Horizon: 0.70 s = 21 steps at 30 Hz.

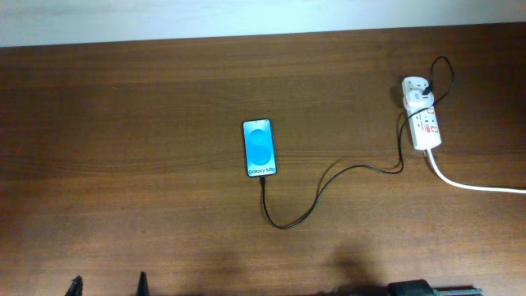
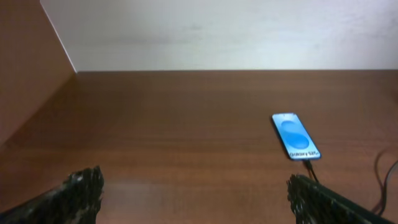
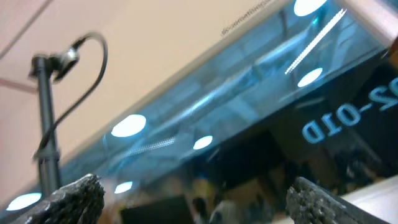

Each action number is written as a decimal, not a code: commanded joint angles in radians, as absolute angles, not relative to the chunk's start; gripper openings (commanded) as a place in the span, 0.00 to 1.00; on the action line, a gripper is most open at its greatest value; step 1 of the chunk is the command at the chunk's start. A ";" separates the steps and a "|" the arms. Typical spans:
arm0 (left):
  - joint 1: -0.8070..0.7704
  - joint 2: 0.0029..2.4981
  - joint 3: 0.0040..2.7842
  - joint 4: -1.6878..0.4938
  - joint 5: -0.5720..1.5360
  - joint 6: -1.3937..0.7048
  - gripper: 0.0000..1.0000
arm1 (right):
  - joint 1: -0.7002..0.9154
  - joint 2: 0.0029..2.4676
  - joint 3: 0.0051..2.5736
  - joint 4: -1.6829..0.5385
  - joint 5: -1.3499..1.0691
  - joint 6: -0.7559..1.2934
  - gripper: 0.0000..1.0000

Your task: Plug charger to phone and switch on socket

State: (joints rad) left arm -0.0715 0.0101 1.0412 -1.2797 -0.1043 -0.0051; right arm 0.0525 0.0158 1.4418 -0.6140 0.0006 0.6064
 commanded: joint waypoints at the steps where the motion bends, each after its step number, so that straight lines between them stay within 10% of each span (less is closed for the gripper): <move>1: -0.066 0.008 1.048 -1.289 -0.101 -0.015 0.99 | 0.027 0.006 1.349 -0.515 0.155 0.585 0.98; 21: -0.067 0.008 1.048 -1.289 -0.101 -0.015 0.99 | 0.035 0.005 0.242 -0.301 0.322 0.579 0.98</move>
